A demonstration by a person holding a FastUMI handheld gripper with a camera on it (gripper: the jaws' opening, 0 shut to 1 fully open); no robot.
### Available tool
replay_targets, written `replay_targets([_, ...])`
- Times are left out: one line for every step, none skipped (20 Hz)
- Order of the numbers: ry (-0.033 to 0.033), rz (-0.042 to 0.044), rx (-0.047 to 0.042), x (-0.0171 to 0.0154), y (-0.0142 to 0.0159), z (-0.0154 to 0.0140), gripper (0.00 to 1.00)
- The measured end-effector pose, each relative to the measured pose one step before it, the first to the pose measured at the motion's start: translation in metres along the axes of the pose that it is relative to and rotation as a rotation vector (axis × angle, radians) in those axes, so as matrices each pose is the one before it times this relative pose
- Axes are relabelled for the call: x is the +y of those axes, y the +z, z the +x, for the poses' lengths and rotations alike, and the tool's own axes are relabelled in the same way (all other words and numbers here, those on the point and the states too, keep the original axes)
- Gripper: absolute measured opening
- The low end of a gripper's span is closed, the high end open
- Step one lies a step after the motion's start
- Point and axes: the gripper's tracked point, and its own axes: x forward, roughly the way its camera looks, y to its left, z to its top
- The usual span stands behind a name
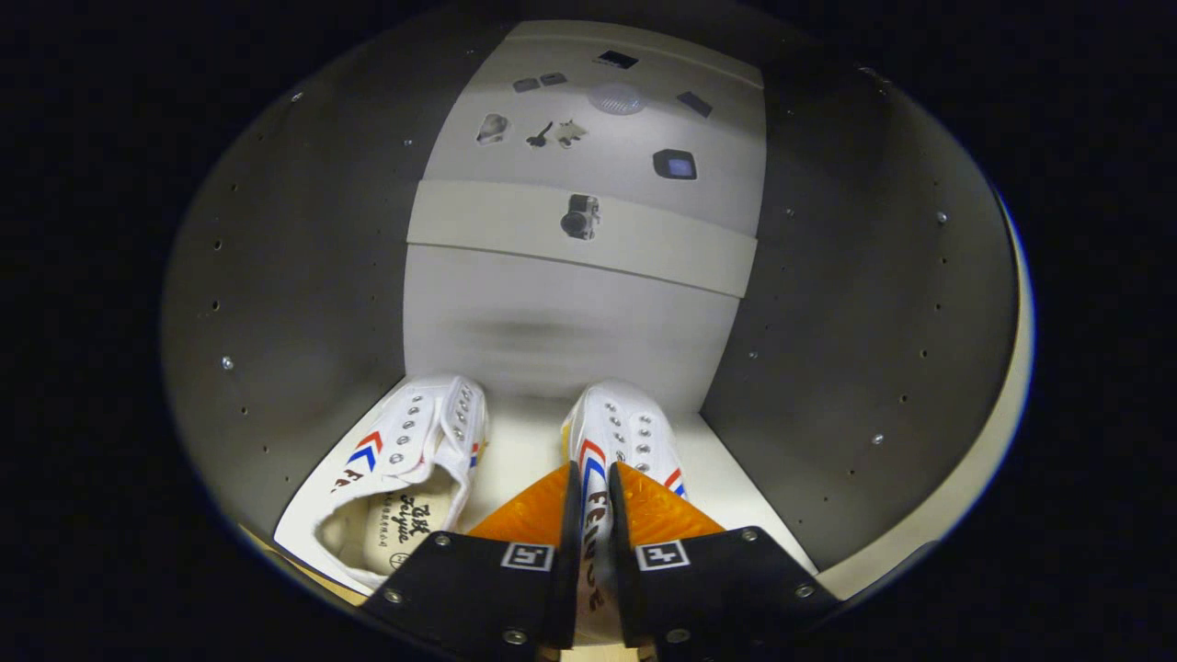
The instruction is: Open the shoe cabinet door, grab the shoes and put them into the shoe cabinet, then close the shoe cabinet door.
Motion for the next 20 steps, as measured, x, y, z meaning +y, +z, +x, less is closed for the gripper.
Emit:
replay_targets([-0.0101, 0.02223, -0.02, -0.00188, 0.00873, -0.00654, 0.27])
replay_targets([-0.00125, 0.0152, -0.02325, -0.00184, 0.01025, -0.01159, 0.34])
replay_targets([-0.00194, 0.01134, -0.01987, -0.00233, 0.00697, -0.01141, 0.47])
replay_targets([-0.0009, 0.00719, -0.01598, -0.00185, 0.00662, -0.01263, 0.6])
replay_targets([-0.00043, 0.00674, -0.00964, -0.00223, 0.00576, -0.01385, 0.73])
replay_targets([-0.00491, 0.00787, -0.00444, -0.00312, 0.00398, -0.01387, 0.8])
replay_targets([-0.01126, 0.00975, -0.0037, -0.00488, 0.00473, -0.01411, 0.89])
replay_targets([0.00813, 0.00804, -0.00632, -0.00107, 0.00671, -0.01566, 0.93])
replay_targets([0.01259, 0.00779, -0.00796, 0.00077, 0.00746, -0.01605, 0.94])
replay_targets([0.00434, 0.00865, -0.00665, -0.00087, 0.00624, -0.01461, 0.94])
replay_targets([0.00914, 0.00709, -0.00571, -0.00009, 0.00605, -0.01421, 0.94])
replay_targets([0.00958, 0.00208, -0.00956, 0.00197, 0.00608, -0.01449, 0.94])
replay_targets([0.00086, -0.00287, -0.01282, 0.0001, 0.00511, -0.01482, 0.94])
replay_targets([-0.00142, -0.00816, -0.00884, -0.00125, 0.00321, -0.01362, 0.94])
replay_targets([-0.00166, -0.00496, -0.00445, -0.00144, 0.0024, -0.01487, 0.94])
replay_targets([0.00651, -0.00303, 0.0027, -0.00006, 0.00017, -0.0122, 0.94])
replay_targets([0.0082, 0.00409, 0.0078, -0.00039, -0.00068, -0.01492, 0.94])
replay_targets([0.00688, 0.00998, -0.0003, -0.0007, 0.00251, -0.01468, 0.94])
replay_targets([0.00671, 0.00618, -0.00467, -0.00212, 0.0023, -0.0183, 0.94])
replay_targets([0.00795, 0.00056, -0.00767, -0.00148, 0.00265, -0.01577, 0.94])
